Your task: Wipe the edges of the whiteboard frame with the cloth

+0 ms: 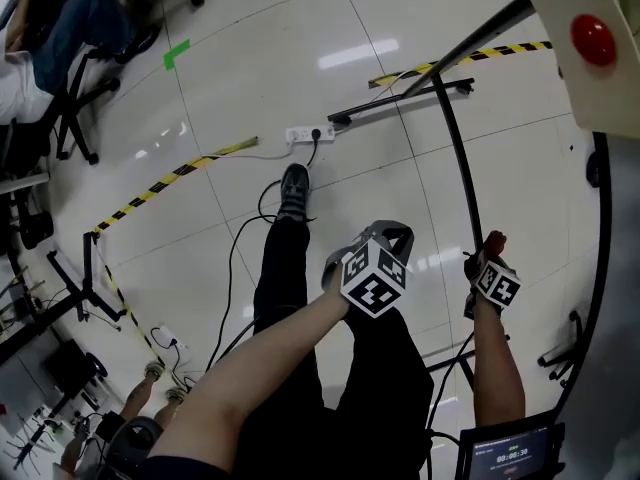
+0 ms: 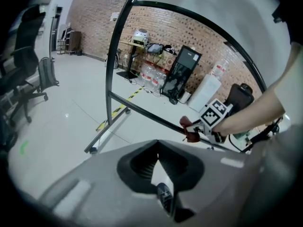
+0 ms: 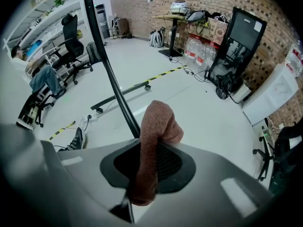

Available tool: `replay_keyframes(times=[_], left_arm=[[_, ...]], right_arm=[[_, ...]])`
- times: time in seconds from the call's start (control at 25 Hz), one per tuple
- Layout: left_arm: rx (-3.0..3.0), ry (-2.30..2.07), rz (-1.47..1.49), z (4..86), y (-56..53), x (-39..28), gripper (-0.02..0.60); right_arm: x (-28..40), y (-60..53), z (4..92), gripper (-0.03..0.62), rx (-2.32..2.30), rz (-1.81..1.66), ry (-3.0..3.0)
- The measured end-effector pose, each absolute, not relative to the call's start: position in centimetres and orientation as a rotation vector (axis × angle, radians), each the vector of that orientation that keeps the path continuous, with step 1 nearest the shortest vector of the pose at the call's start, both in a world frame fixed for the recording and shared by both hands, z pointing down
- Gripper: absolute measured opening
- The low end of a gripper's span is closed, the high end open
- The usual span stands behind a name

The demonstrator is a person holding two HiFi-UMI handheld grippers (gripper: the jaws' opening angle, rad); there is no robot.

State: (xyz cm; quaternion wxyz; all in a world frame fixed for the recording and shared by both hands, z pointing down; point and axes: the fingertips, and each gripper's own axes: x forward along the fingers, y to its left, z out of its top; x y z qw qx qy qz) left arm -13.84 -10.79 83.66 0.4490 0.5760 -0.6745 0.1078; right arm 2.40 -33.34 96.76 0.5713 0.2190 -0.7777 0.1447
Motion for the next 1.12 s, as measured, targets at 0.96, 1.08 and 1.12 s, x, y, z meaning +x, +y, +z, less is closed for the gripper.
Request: replay_keyframes(times=[0.96, 1.08, 1.12], left_arm=[[1.435, -1.583, 0.266, 86.1, -7.9, -23.6, 0.003], [1.423, -1.587, 0.259, 86.3, -7.8, -25.2, 0.005], [1.418, -1.589, 0.257, 86.4, -7.7, -25.8, 0.004]], right_arm=[[-11.5, -33.9, 96.2, 0.064, 0.564, 0.281, -1.852], [-13.4, -34.0, 96.1, 0.064, 0.573, 0.292, -1.856], [-14.1, -34.0, 96.1, 0.064, 0.569, 0.291, -1.859]])
